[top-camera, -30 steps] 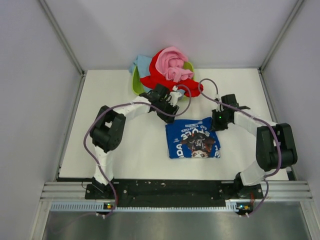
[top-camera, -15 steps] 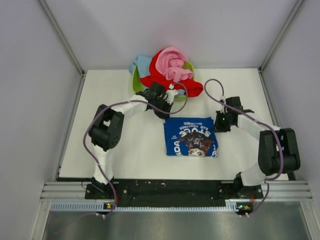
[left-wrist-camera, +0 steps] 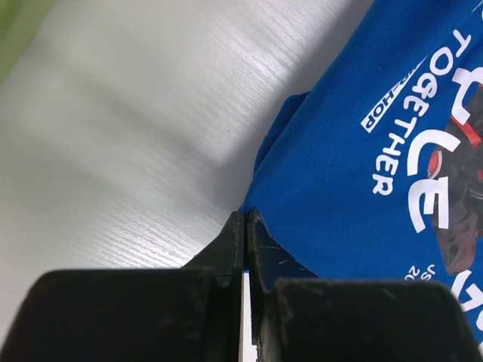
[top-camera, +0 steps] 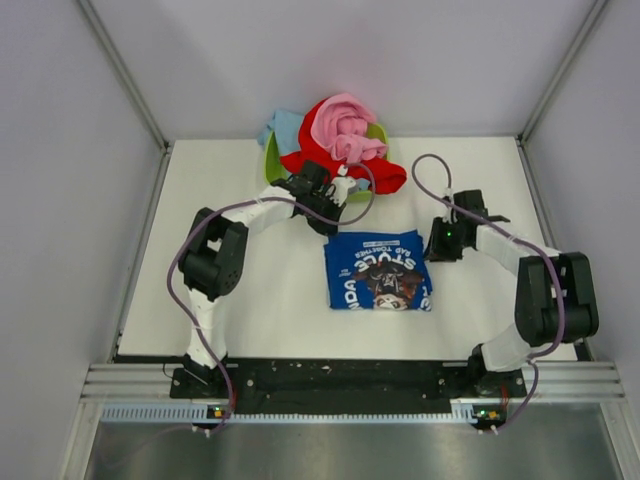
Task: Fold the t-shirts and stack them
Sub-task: Smooth out wrinkles on the folded tshirt
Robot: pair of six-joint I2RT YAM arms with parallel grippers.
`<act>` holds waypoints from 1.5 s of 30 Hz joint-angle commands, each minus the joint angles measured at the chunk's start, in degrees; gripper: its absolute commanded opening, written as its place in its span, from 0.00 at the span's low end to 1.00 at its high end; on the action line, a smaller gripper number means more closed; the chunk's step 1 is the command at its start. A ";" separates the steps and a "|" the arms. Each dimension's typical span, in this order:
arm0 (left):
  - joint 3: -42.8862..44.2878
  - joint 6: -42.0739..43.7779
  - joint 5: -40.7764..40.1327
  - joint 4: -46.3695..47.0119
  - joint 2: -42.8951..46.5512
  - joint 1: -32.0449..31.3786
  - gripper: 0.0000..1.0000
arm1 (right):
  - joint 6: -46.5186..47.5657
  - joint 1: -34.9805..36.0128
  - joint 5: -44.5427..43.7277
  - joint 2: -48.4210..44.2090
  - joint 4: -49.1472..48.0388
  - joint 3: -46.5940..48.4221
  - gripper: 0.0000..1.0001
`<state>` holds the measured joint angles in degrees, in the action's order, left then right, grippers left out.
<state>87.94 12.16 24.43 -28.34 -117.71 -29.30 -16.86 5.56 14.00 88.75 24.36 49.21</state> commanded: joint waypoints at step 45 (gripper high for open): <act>-12.07 7.52 -10.28 -7.18 16.10 -6.19 0.50 | 1.31 2.43 7.87 7.04 -2.38 9.24 0.71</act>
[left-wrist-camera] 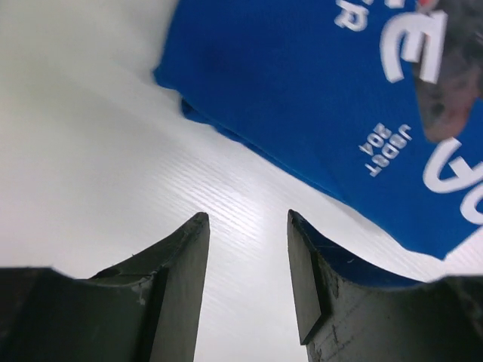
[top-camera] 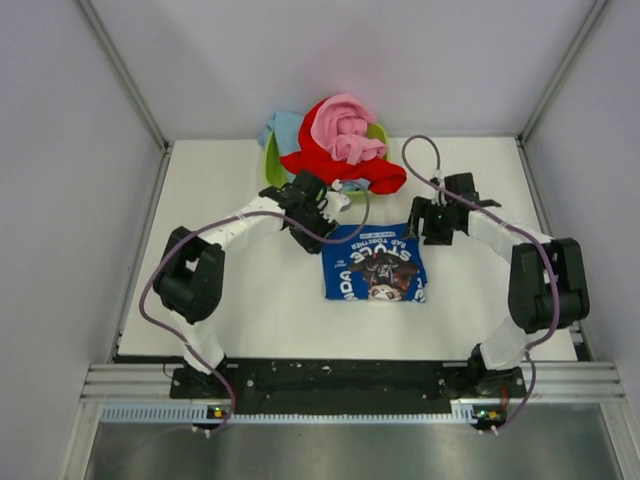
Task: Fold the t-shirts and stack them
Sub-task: Smooth out wrinkles on the folded tshirt, then put the neatly folded tshirt into the corner of the board with the right arm
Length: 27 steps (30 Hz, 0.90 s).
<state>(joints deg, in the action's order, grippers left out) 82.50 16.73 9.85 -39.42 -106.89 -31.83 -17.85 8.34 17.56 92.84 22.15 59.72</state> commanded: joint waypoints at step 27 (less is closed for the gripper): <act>-10.34 5.59 -0.01 6.37 5.55 -6.23 0.57 | 2.11 -2.18 10.22 9.20 -1.68 2.94 0.00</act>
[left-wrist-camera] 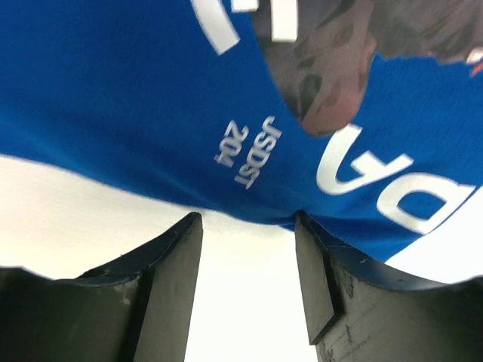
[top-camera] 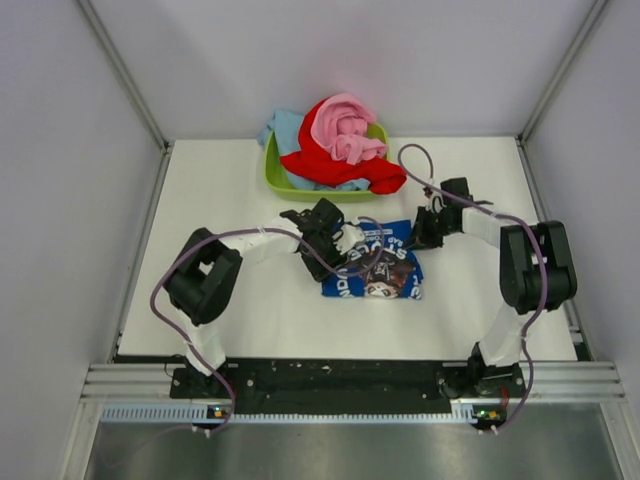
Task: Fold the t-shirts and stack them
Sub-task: Put the neatly folded tshirt into the corner of the board with the right arm
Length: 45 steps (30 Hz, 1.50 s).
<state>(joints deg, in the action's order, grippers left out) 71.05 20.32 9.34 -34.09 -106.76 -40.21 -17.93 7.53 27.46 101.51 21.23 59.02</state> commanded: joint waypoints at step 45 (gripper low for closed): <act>0.23 4.03 -8.64 0.16 15.44 15.77 0.82 | 18.38 -17.90 -51.10 32.25 9.79 60.67 0.00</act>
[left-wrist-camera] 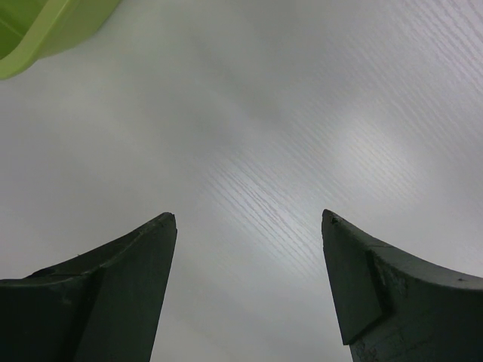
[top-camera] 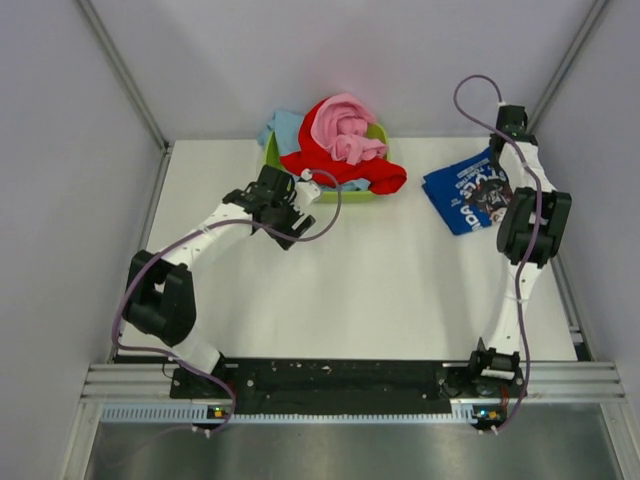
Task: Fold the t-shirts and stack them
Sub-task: Put the neatly folded tshirt into the corner of the board with the right arm
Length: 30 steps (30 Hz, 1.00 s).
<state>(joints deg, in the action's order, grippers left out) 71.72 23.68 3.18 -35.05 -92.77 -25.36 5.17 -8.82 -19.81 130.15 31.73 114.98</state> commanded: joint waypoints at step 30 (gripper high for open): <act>0.08 0.66 -3.44 0.15 0.13 1.63 0.82 | -22.72 -3.13 5.64 -23.68 -12.62 -23.77 0.66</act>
<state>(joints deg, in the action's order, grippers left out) 71.44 24.18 -0.93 -35.22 -93.60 -23.97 -9.23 -11.92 -20.23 122.76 27.51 104.97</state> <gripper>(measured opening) 0.818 0.663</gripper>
